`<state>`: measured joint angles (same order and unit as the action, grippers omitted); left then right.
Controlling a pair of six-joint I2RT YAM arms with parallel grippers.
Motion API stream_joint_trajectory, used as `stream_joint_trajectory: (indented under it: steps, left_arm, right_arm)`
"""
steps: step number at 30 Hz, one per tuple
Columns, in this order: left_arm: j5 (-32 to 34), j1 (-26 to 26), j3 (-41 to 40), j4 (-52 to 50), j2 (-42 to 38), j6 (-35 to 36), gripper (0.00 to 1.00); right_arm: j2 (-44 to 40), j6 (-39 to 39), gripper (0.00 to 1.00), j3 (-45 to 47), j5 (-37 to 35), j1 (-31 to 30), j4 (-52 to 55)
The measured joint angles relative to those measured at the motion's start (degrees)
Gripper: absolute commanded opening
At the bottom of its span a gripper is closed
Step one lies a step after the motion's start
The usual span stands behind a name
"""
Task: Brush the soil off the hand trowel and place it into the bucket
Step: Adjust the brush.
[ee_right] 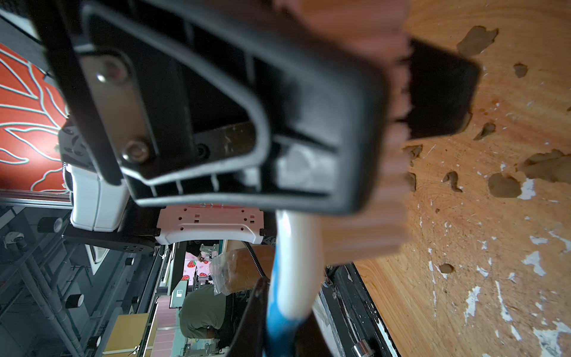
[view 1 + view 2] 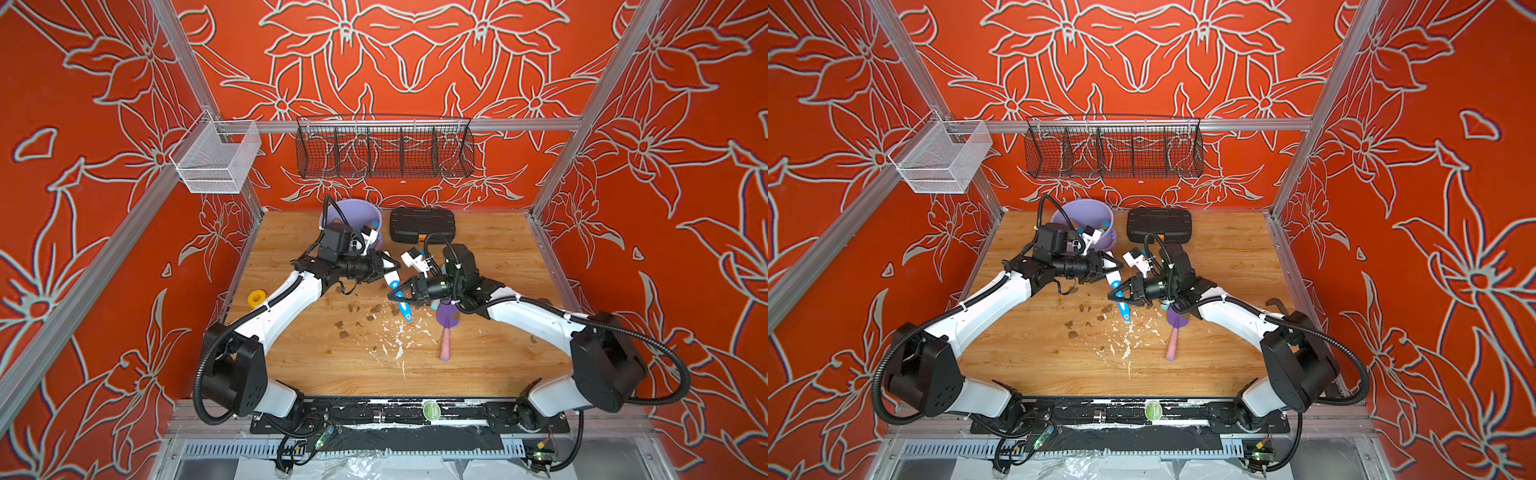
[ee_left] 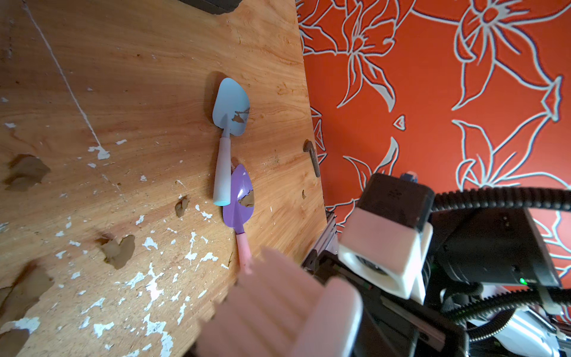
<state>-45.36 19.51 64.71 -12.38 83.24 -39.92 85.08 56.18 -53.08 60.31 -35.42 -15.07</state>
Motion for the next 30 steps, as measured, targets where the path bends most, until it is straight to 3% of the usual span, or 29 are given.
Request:
stream_joint_trajectory:
  steps: [7, 11, 20, 30]
  left_arm:
    - [-1.3, 0.0, 0.0, 0.6, 0.0, -1.0, 0.28]
    - [-0.9, 0.0, 0.0, 0.3, 0.0, -0.8, 0.13]
    - [-0.3, 0.0, 1.4, -2.3, 0.2, -0.8, 0.00]
    - [2.0, -0.1, 5.1, -7.2, 4.8, -1.7, 0.00]
  right_arm:
    - [0.1, -0.2, 0.20, -0.5, -0.3, -0.3, 0.9]
    - [0.5, -0.3, 0.23, -1.0, -1.0, -0.3, 2.2]
    - [0.3, -3.2, 0.41, -3.2, -4.9, 0.5, 7.5]
    - [-12.2, -15.2, 0.52, -4.1, -28.5, 0.7, 25.6]
